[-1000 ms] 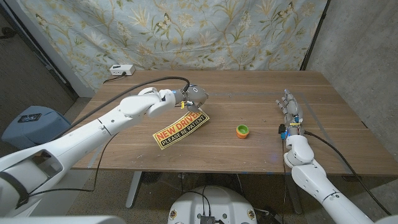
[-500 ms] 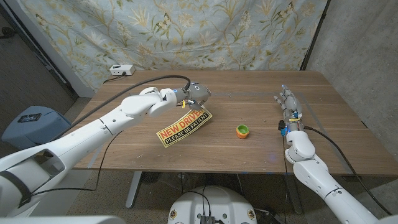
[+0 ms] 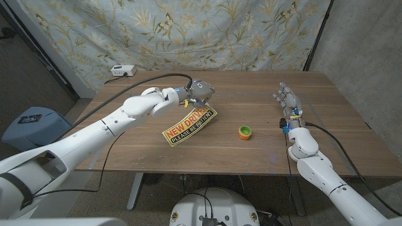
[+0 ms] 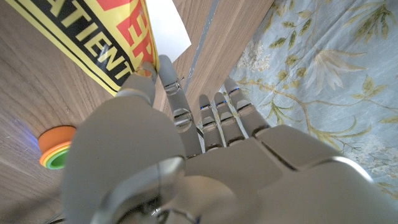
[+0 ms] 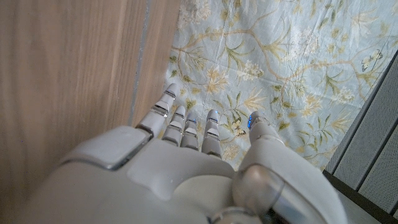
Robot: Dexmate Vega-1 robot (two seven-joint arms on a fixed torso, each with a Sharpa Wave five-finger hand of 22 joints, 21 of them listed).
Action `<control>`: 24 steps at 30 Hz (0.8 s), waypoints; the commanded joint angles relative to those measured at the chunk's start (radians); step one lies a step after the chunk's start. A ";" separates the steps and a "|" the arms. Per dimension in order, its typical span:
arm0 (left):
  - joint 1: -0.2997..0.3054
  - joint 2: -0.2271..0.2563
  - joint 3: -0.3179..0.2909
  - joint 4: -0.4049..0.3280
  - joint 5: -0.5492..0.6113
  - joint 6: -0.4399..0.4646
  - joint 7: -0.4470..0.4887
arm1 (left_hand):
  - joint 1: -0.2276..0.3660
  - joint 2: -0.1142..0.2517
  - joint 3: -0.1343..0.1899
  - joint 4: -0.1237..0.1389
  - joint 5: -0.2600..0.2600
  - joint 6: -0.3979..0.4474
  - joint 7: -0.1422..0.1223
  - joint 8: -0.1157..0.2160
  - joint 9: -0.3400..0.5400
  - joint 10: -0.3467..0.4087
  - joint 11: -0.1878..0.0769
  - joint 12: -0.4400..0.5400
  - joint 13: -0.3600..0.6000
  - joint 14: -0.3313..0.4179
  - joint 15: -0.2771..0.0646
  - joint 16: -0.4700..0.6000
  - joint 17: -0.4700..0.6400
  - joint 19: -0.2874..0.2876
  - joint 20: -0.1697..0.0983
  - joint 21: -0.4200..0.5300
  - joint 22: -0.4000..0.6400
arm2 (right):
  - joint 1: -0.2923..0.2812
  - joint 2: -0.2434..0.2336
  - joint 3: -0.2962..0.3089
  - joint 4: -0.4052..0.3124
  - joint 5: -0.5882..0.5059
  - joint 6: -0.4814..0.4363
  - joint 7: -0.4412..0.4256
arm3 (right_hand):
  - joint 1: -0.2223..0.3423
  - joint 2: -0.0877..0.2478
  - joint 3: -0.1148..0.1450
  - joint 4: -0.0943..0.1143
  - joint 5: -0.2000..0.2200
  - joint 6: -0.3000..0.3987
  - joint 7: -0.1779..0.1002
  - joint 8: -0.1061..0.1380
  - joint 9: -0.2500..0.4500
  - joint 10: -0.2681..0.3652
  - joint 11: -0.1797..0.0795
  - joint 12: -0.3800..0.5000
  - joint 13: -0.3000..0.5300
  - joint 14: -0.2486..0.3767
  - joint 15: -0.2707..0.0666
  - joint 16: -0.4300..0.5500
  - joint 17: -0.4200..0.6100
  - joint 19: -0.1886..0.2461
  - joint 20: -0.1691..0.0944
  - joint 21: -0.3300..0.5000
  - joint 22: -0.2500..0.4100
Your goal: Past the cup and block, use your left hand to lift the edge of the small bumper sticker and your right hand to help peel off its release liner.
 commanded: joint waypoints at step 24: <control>-0.094 -0.067 0.066 0.137 0.010 -0.070 0.208 | 0.008 0.002 -0.016 0.004 -0.008 0.007 -0.019 0.012 -0.006 0.012 -0.008 -0.012 0.004 0.010 -0.013 -0.003 0.007 -0.010 -0.012 -0.003 0.001 | 0.009 -0.114 0.001 -0.118 0.025 -0.171 0.038 | 0.006 -0.006 0.005 -0.011 0.006 0.018 0.008 0.007 0.004 0.011 0.006 0.004 0.002 0.000 0.010 0.001 0.002 -0.008 0.002 0.000 0.001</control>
